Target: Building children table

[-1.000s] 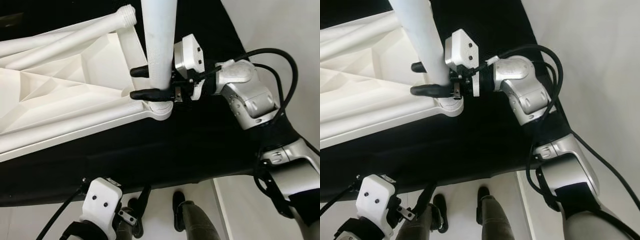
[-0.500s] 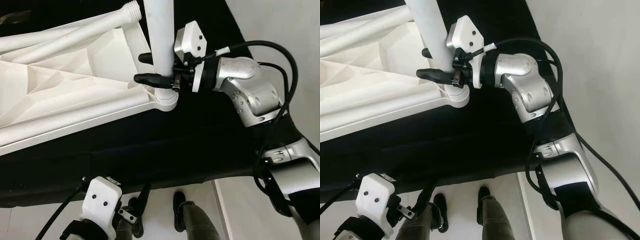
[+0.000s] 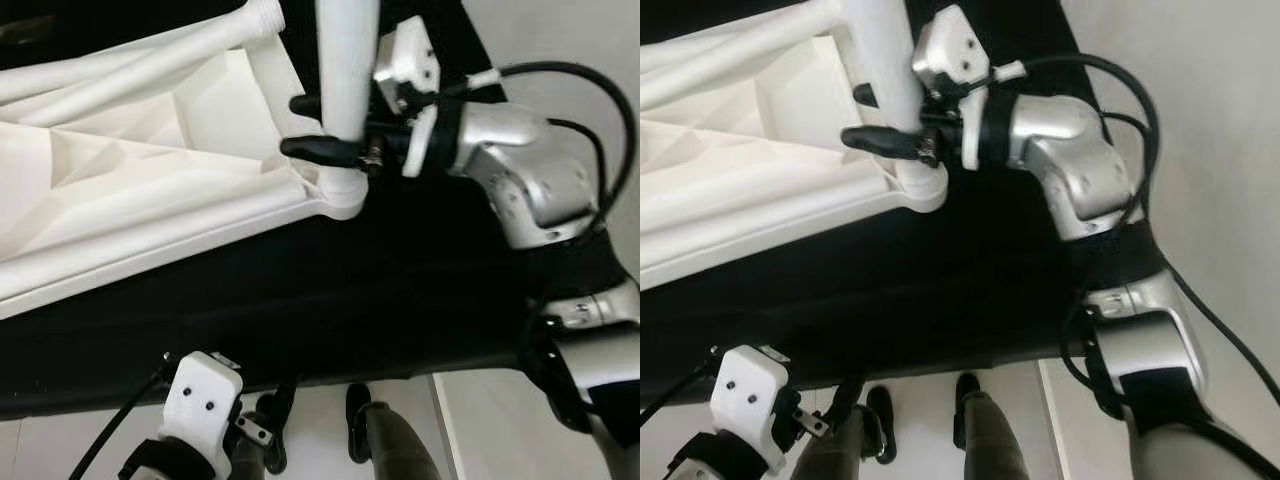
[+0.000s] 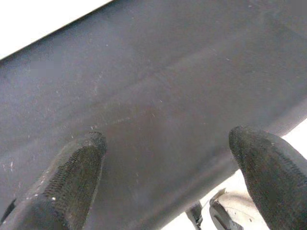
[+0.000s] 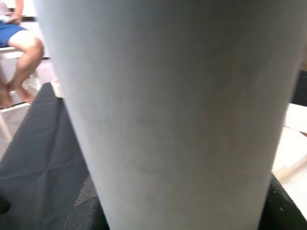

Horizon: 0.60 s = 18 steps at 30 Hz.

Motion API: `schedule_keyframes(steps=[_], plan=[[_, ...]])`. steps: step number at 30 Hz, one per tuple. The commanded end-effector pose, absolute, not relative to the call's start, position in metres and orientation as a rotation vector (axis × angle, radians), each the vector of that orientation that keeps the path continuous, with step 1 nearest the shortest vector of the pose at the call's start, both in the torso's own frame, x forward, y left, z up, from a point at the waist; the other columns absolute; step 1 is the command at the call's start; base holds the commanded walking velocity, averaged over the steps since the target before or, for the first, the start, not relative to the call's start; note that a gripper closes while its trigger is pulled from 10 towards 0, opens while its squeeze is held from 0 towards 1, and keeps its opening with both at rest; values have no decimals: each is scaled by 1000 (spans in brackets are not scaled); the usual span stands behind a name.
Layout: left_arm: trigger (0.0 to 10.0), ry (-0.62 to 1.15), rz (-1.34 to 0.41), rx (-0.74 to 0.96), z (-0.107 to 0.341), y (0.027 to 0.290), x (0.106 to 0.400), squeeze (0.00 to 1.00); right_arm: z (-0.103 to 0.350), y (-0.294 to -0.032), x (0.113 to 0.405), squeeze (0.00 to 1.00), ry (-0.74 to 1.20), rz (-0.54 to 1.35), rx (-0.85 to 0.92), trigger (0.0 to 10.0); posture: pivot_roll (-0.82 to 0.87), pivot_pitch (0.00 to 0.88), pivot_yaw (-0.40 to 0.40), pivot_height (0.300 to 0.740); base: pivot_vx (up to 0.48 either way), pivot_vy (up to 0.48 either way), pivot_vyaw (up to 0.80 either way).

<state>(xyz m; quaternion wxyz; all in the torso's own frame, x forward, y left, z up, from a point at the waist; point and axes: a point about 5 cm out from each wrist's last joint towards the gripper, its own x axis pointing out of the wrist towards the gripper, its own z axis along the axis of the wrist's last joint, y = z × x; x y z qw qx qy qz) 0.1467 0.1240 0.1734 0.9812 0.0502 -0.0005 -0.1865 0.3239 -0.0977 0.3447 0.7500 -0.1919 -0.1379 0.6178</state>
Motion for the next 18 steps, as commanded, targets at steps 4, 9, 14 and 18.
schedule_keyframes(steps=[4, 9, 14, 18], plan=[[10000, 38, -372, 91, 167, 125, 146, 0, 299, -91, 308, 0, -89, 1627, -314, 10000, 39, 452, 34, 740, 0, 0, 0], [10000, 37, -372, 90, 167, 125, 146, 0, 292, -93, 299, 0, -77, 1697, -379, 10000, 37, 451, 32, 740, 0, 0, 0], [10000, 36, -371, 90, 167, 125, 146, 0, 292, -92, 293, 0, -92, 1734, -365, 10000, 38, 451, 31, 740, 0, 0, 0], [10000, 34, -368, 92, 167, 125, 146, 0, 300, -82, 301, 0, -187, 1618, -280, 10000, 40, 451, 31, 740, 0, 0, 0]])
